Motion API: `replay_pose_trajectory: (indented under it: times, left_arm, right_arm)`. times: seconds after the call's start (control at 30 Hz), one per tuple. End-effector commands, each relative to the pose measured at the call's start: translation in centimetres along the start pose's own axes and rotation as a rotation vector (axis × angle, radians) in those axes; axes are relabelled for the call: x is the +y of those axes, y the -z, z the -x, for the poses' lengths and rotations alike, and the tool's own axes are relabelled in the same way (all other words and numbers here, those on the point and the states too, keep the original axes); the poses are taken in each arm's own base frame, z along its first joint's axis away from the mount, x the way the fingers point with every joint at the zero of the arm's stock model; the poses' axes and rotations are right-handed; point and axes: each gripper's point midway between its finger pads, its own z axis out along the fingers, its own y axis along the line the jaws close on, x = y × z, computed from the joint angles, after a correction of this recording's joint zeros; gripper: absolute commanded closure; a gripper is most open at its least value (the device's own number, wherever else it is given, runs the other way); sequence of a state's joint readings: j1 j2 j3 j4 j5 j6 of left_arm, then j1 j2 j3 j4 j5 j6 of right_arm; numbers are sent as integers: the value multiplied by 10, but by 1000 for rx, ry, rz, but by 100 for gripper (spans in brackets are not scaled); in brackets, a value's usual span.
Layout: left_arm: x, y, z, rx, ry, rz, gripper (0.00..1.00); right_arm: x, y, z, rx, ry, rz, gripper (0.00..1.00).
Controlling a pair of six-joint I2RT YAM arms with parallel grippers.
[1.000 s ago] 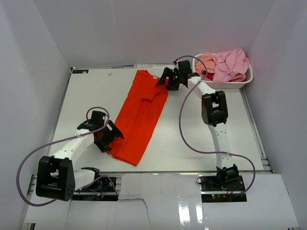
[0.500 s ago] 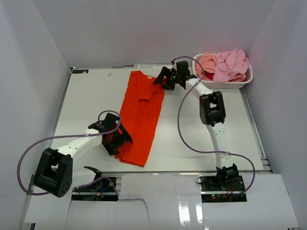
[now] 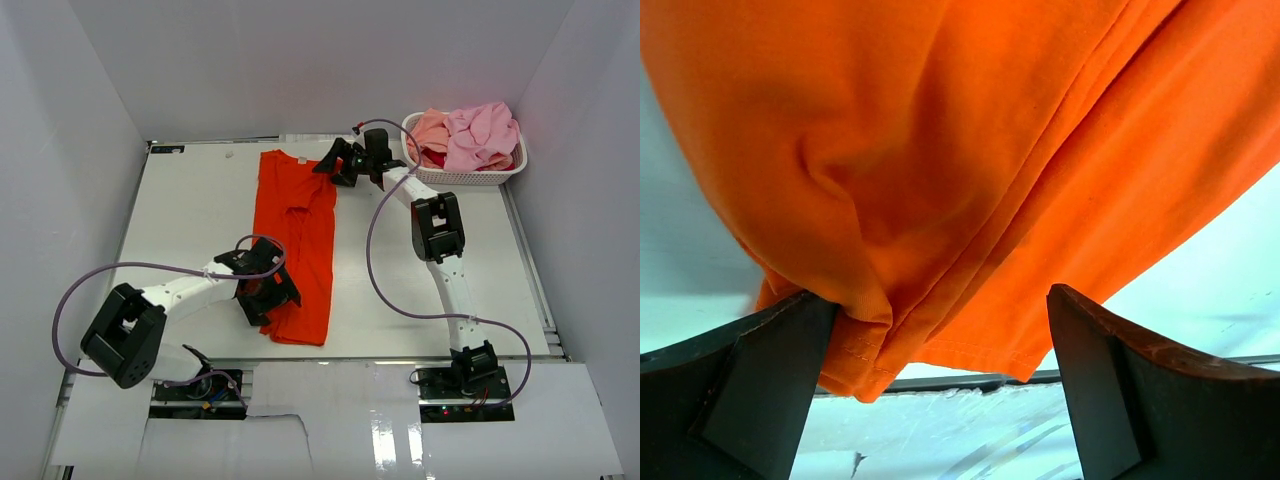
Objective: Fold and stack the t-shirts
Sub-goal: Rotate the tshirt 90 degrees
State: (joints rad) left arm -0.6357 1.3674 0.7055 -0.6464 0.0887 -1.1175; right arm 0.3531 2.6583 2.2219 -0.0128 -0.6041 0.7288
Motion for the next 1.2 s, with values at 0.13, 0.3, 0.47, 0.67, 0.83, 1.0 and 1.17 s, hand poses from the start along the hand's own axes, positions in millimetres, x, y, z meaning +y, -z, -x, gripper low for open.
replay_pose_trajectory:
  times: [0.13, 0.3, 0.47, 0.67, 0.83, 1.0, 1.17]
  left_arm:
    - [-18, -3, -6, -9, 31, -21, 2]
    - [-21, -3, -18, 22, 42, -57, 2]
    - [-16, -5, -30, 47, 51, -62, 2]
    - [-18, -2, -30, 27, 37, -58, 2]
    - [-7, 15, -16, -43, 40, -13, 2]
    - [13, 25, -11, -55, 74, -12, 2]
    - [25, 34, -10, -70, 84, 0, 2]
  right_arm:
    - [20, -5, 7, -19, 36, 63, 10]
    - [21, -6, 8, -22, 33, 71, 10]
    - [22, -8, 5, -20, 32, 77, 10]
    - [23, -7, 7, -30, 48, 54, 10]
    - [6, 13, 15, -54, 89, -58, 10]
    - [-8, 28, 23, -52, 80, -94, 10]
    - [-8, 34, 28, -60, 115, -114, 10]
